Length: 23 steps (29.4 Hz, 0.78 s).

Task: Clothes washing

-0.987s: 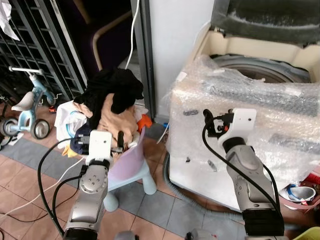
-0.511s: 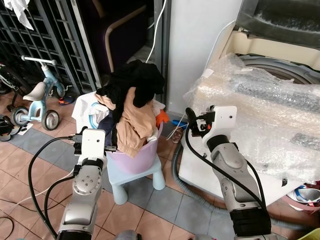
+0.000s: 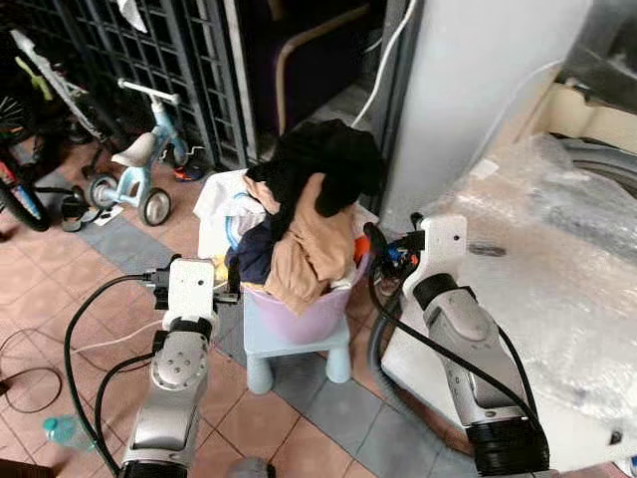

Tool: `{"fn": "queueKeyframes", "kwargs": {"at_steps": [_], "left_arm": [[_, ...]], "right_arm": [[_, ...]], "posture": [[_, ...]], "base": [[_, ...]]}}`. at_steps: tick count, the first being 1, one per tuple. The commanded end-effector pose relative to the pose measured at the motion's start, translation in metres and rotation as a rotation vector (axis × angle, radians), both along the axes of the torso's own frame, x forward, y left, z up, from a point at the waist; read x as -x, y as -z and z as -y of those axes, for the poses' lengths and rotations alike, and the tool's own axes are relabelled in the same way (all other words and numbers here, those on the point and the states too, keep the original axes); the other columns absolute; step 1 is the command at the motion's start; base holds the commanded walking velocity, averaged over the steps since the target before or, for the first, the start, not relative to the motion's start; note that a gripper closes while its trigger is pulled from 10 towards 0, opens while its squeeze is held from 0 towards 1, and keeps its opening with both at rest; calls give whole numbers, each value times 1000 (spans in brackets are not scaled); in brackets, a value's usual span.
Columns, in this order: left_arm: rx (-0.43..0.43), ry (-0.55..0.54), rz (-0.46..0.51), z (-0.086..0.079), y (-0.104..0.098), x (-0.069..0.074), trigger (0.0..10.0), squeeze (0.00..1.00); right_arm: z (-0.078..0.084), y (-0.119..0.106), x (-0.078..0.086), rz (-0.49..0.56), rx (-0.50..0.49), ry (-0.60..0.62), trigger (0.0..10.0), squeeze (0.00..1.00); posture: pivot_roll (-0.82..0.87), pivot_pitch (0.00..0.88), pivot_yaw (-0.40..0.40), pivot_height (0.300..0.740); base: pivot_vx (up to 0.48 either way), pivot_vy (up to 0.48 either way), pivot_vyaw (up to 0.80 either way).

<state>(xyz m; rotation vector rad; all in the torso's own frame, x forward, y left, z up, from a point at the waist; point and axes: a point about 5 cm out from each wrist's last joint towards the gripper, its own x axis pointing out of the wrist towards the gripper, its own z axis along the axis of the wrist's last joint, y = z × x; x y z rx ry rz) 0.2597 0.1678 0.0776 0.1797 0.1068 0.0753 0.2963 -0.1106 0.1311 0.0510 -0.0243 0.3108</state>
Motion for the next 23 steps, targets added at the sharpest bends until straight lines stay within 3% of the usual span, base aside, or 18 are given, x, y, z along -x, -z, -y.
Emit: {"fn": "queueKeyframes", "kwargs": {"at_steps": [1, 15, 23], "left_arm": [[5, 22, 19, 5, -5, -3, 10000, 0], [12, 38, 6, 9, -3, -2, 10000, 0], [-4, 56, 2, 11, -2, -1, 10000, 0]], "right_arm": [[7, 4, 1, -15, 2, 21, 10000, 0], [7, 6, 2, -5, 45, 7, 10000, 0], [14, 1, -4, 41, 89, 94, 10000, 0]], "posture": [[-33, 0, 31, 740], [-37, 0, 26, 740], [-35, 0, 23, 740]], "base": [[334, 345, 0], [334, 345, 0], [404, 0, 0]]}}
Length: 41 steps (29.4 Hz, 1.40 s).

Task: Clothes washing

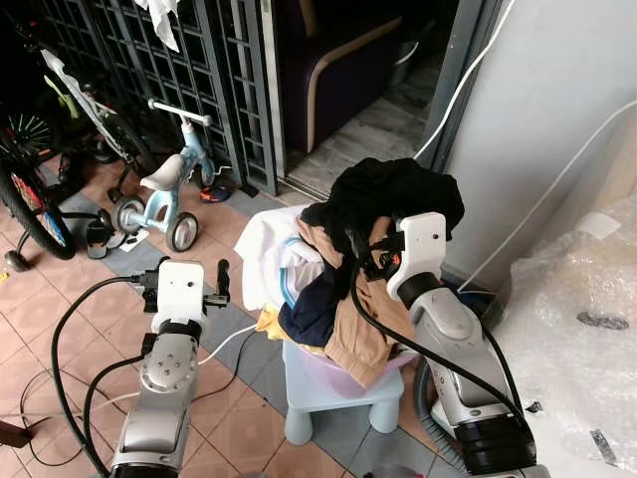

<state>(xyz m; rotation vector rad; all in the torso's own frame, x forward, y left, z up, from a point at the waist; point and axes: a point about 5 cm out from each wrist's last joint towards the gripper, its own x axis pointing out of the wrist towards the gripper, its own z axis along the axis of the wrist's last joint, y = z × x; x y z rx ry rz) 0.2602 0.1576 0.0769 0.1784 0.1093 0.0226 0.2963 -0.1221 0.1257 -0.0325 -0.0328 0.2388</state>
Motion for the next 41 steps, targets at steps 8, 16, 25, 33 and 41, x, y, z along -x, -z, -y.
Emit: {"fn": "queueKeyframes", "kwargs": {"at_steps": [8, 16, 25, 33, 41], "left_arm": [[-10, 10, 12, 1, -3, 0, 10000, 0], [26, 7, 28, 3, -6, 0, 10000, 0], [33, -2, 24, 5, -5, 0, 10000, 0], [39, -2, 19, 9, -4, -1, 10000, 0], [54, -16, 8, 10, -2, 0, 10000, 0]], "right_arm": [[12, -7, -9, 38, 35, 80, 10000, 0], [6, 1, -15, -15, 122, 54, 10000, 0], [11, 34, -25, -243, 231, 44, 10000, 0], [13, 60, -29, -415, 282, 42, 0, 0], [21, 72, -27, -475, 304, 65, 0, 0]], "posture": [[-35, 0, 24, 740], [-28, 0, 11, 740], [-26, 0, -2, 740], [-25, 0, -17, 740], [-30, 0, -26, 740]], "base": [[455, 0, 0], [0, 0, 0], [0, 0, 0], [0, 0, 0], [0, 0, 0]]}}
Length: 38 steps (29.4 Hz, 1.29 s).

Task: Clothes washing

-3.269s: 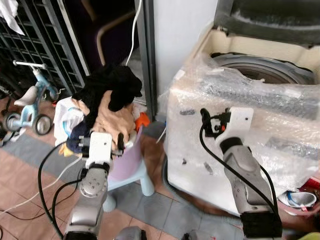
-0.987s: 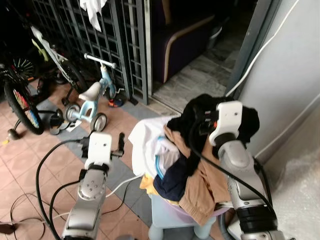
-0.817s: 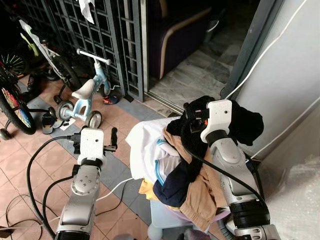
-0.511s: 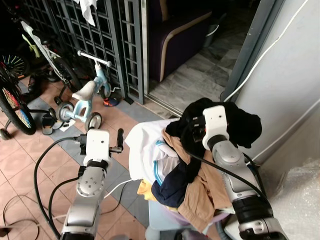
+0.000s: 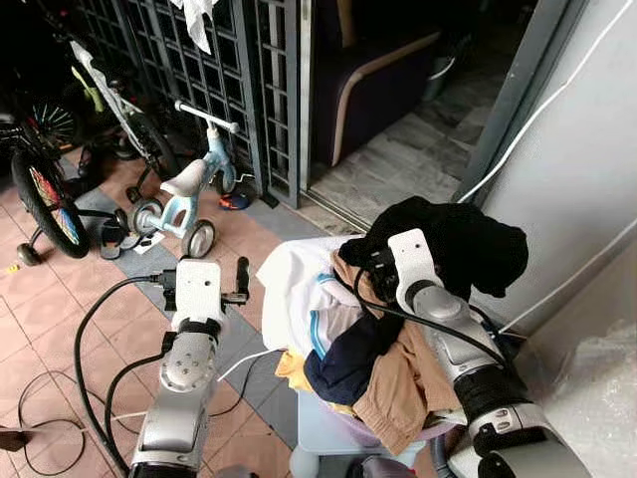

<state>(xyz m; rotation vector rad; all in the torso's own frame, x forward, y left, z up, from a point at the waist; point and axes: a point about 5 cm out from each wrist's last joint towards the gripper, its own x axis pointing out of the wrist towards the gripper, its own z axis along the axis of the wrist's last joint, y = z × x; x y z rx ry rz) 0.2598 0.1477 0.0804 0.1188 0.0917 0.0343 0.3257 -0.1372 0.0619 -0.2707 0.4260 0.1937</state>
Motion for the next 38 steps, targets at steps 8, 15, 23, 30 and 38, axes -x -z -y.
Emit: {"fn": "queueKeyframes", "kwargs": {"at_steps": [8, 15, 23, 30, 38], "left_arm": [[1, 9, -25, 2, 3, -2, 10000, 0], [8, 14, -34, 3, 3, -4, 10000, 0], [4, 17, -36, 3, 4, -4, 10000, 0], [-1, 19, -40, 3, 4, -5, 10000, 0], [-7, 18, -42, 3, 5, -6, 10000, 0]], "right_arm": [[5, 13, 6, -66, 2, 11, 0, 0], [2, 15, 8, -77, -20, 3, 0, 0], [3, 14, 7, -74, -31, 19, 0, 0], [-6, 4, 4, -38, -157, -1, 0, 0], [-17, -1, 4, -34, -225, -27, 0, 0]], "posture": [[-43, 0, -24, 740], [-43, 0, -23, 740], [-41, 0, -20, 740], [-40, 0, -20, 740], [-35, 0, -20, 740]], "base": [[0, 0, 0], [0, 0, 0], [0, 0, 0], [0, 0, 0], [0, 0, 0]]}}
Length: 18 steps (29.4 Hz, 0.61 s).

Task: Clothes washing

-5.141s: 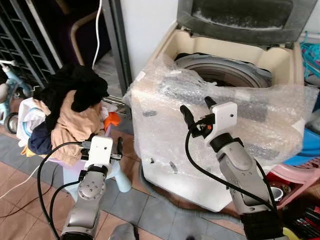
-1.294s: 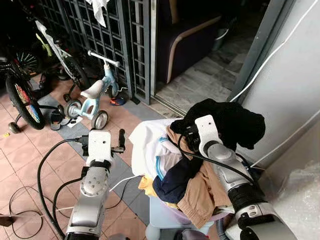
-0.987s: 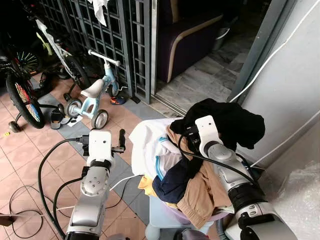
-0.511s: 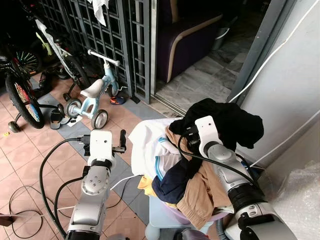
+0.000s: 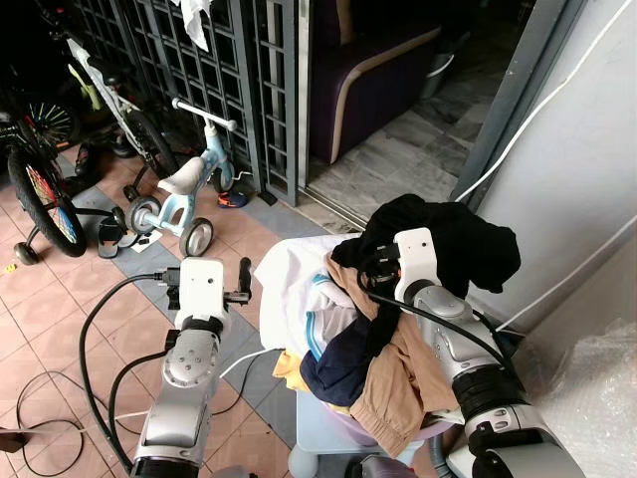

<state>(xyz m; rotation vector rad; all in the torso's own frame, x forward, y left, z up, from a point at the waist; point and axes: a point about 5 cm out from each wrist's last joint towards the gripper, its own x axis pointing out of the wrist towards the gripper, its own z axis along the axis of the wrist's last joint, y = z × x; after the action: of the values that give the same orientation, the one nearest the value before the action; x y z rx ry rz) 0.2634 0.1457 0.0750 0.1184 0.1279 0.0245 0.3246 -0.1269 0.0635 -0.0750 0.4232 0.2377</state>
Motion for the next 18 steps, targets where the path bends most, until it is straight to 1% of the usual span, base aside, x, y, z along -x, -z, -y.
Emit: {"fn": "queueKeyframes", "kwargs": {"at_steps": [1, 2, 3, 4, 5, 6, 8, 10, 11, 12, 13, 14, 15, 16, 17, 18], "left_arm": [[-9, 10, -5, 1, 0, -2, 10000, 0], [-10, 9, -4, 1, 0, -2, 10000, 0], [-11, 8, -3, 1, 0, -2, 10000, 0], [-11, 7, -3, 1, 0, -2, 10000, 0], [-12, 7, -3, 1, -1, -2, 10000, 0], [-12, 7, -3, 0, -1, -3, 10000, 0], [-11, 9, -5, 1, 0, -3, 10000, 0], [-12, 12, -8, 0, 0, -3, 10000, 0], [-12, 15, -10, 0, 0, -3, 10000, 0], [-11, 17, -12, 0, 0, -3, 10000, 0], [-11, 18, -12, 0, 0, -3, 10000, 0], [-12, 20, -13, 0, 0, -4, 10000, 0], [-12, 20, -13, 0, 0, -4, 10000, 0], [-13, 22, -15, 0, 1, -4, 10000, 0], [-13, 22, -15, 0, 1, -4, 10000, 0], [-13, 24, -19, -1, 1, -4, 10000, 0]], "right_arm": [[-9, -1, 3, 3, -45, -35, 0, 0], [-12, -5, 2, 17, -68, -43, 0, 0], [-20, -20, 1, 77, -153, -68, 0, 0], [-25, -30, 0, 117, -219, -85, 0, 0], [-33, -49, 0, 182, -335, -114, 0, 0], [-34, -53, 1, 193, -357, -119, 0, 0], [-37, -67, 4, 243, -433, -159, 0, 0], [-37, -77, 6, 283, -478, -177, 0, 0], [-34, -84, 8, 314, -535, -182, 0, 0], [-31, -87, 10, 328, -562, -184, 0, 0], [-29, -89, 11, 338, -579, -184, 0, 0], [-26, -94, 14, 342, -658, -185, 0, 0], [-25, -95, 14, 341, -678, -185, 0, 0], [-22, -102, 17, 356, -719, -201, 0, 0], [-22, -102, 17, 356, -719, -201, 0, 0], [-19, -110, 19, 379, -762, -218, 0, 0]], "posture": [[-35, 0, -20, 740], [-31, 0, -20, 740], [-31, 0, -20, 740], [-31, 0, -20, 740], [-34, 0, -17, 740], [-34, 0, -17, 740], [-34, 0, -17, 740], [-40, 0, -10, 740], [-42, 0, -7, 740], [-42, 0, -7, 740], [-42, 0, -7, 740], [-43, 0, -3, 740], [-43, 0, -3, 740], [-47, 0, 0, 740], [-47, 0, 0, 740], [-49, 0, 3, 740]], "base": [[0, 0, 0], [0, 0, 0], [0, 0, 0], [0, 0, 0], [0, 0, 0], [0, 0, 0], [0, 0, 0], [0, 0, 0], [0, 0, 0], [0, 0, 0], [0, 0, 0], [0, 0, 0], [0, 0, 0], [0, 0, 0], [0, 0, 0], [0, 0, 0]]}}
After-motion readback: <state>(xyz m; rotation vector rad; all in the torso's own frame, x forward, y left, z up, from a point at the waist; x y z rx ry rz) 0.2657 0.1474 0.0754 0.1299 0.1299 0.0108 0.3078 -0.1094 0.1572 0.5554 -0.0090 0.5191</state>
